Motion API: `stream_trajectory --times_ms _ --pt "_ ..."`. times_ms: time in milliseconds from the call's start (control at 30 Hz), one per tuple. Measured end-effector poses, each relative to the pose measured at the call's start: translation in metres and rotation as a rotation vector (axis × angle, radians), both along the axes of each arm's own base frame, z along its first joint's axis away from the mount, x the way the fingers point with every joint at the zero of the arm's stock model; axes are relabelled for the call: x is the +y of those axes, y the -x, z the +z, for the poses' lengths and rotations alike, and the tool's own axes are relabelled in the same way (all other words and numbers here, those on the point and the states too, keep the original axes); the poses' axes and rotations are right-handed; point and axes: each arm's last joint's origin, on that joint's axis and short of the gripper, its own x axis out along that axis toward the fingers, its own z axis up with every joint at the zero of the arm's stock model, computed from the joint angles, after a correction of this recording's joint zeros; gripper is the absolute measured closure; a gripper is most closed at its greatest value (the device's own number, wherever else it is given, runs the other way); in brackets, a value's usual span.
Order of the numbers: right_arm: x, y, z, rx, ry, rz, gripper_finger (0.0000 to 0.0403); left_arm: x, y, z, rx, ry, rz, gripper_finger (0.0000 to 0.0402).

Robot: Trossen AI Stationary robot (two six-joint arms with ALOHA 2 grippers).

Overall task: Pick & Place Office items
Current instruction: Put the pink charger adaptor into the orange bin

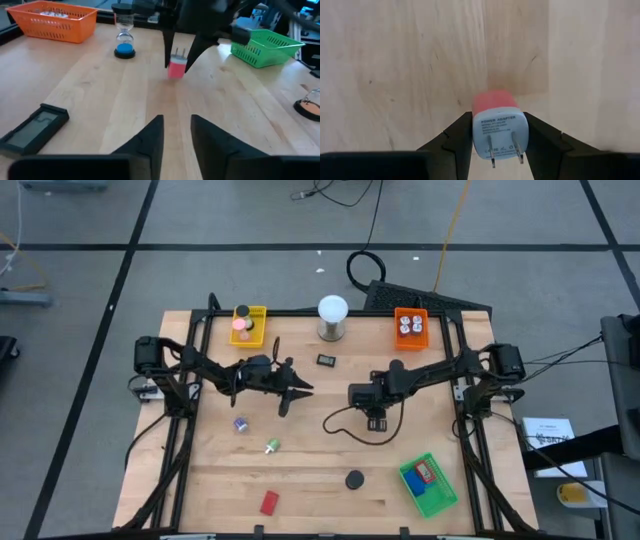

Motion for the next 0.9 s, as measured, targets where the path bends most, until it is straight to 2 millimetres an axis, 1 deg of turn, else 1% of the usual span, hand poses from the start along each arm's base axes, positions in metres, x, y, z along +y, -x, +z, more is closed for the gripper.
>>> stream_trajectory --times_ms 133,200,300,367,467,600,700,767,900 --pt "0.000 0.003 -0.008 0.035 -0.003 -0.044 0.0265 0.000 -0.001 0.000 -0.001 -0.002 -0.002 0.0322" --pt "0.000 0.004 -0.010 0.040 0.000 -0.057 0.0258 -0.001 -0.001 0.000 0.000 -0.002 -0.005 0.0327" --pt "0.000 0.004 -0.011 0.044 0.005 -0.059 0.0234 -0.002 -0.001 -0.001 0.016 0.021 -0.003 0.0329" --pt "-0.001 0.004 -0.010 0.027 0.053 -0.062 0.0213 -0.003 0.000 -0.002 0.029 0.047 0.002 0.0330" --pt "-0.002 0.005 0.000 -0.021 0.133 -0.070 0.0182 -0.004 -0.001 -0.002 0.032 0.058 -0.001 0.0330" --pt "-0.001 0.011 0.019 -0.084 0.101 -0.083 0.0148 -0.010 -0.002 -0.002 0.030 0.035 -0.026 0.0330" --pt "0.002 0.017 0.035 -0.135 0.077 -0.099 0.0133 -0.015 -0.002 -0.002 0.030 0.014 -0.054 0.0330" --pt "0.001 0.018 0.039 -0.156 0.062 -0.156 0.0128 -0.019 -0.003 -0.002 0.030 0.000 -0.055 0.0330" --pt "-0.009 0.019 0.039 -0.178 -0.030 -0.435 0.0127 -0.023 -0.004 -0.003 0.034 -0.028 0.011 0.0330"
